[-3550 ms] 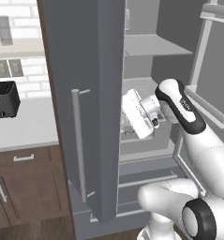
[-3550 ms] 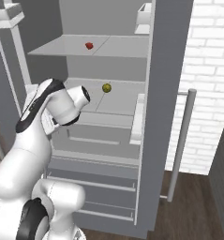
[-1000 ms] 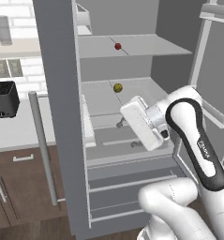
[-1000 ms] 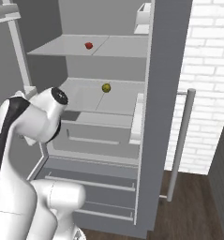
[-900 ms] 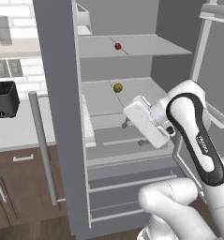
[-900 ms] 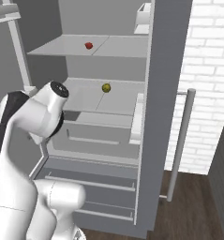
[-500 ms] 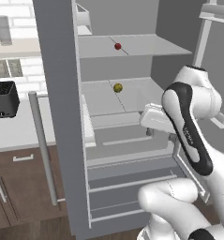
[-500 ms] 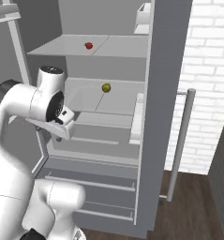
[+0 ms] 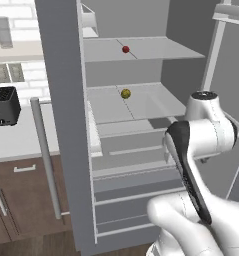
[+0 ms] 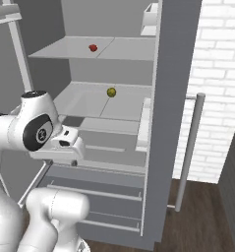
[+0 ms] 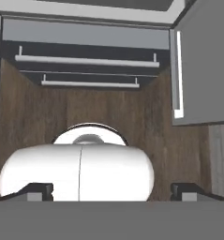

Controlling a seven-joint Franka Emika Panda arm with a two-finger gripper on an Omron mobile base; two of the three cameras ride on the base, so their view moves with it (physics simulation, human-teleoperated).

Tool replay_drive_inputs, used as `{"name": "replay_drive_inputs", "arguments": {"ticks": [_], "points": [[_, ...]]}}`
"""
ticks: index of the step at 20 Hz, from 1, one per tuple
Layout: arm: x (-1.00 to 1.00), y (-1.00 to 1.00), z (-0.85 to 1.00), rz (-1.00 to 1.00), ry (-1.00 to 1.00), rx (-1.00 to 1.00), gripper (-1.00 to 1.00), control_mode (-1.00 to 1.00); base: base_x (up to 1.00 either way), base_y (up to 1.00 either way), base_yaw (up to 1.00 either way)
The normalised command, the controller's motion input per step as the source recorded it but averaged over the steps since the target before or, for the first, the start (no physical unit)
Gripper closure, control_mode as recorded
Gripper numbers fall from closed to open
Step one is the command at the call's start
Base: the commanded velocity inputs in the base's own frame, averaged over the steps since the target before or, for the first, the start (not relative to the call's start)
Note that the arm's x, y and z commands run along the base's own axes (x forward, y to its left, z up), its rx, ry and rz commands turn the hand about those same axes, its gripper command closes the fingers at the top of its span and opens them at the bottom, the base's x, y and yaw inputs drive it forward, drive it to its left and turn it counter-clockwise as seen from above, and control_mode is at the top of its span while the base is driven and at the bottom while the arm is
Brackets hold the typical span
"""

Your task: Take the strawberry from the fridge and place it on top of the pancake, located on the dining counter.

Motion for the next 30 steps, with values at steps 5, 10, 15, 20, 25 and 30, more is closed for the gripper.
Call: {"name": "replay_drive_inputs", "arguments": {"ticks": [5,10,15,20,25,30], "points": [[-0.82,-0.02,0.00,-0.11,0.00,0.30,-1.00,-1.00,0.00,0.00,0.00],[-0.37,0.21,0.01,-0.05,-0.06,0.04,-1.00,-1.00,0.00,0.00,0.00],[0.00,0.03,0.00,0.00,-0.02,0.00,-1.00,-1.00,0.00,0.00,0.00],[0.00,0.00,-0.03,0.00,0.00,0.00,-1.00,-1.00,0.00,0.00,0.00],[0.00,0.00,0.00,0.00,0.00,0.00,-1.00,-1.00,0.00,0.00,0.00],[0.00,0.00,0.00,0.00,0.00,0.00,-1.00,-1.00,0.00,0.00,0.00]]}}
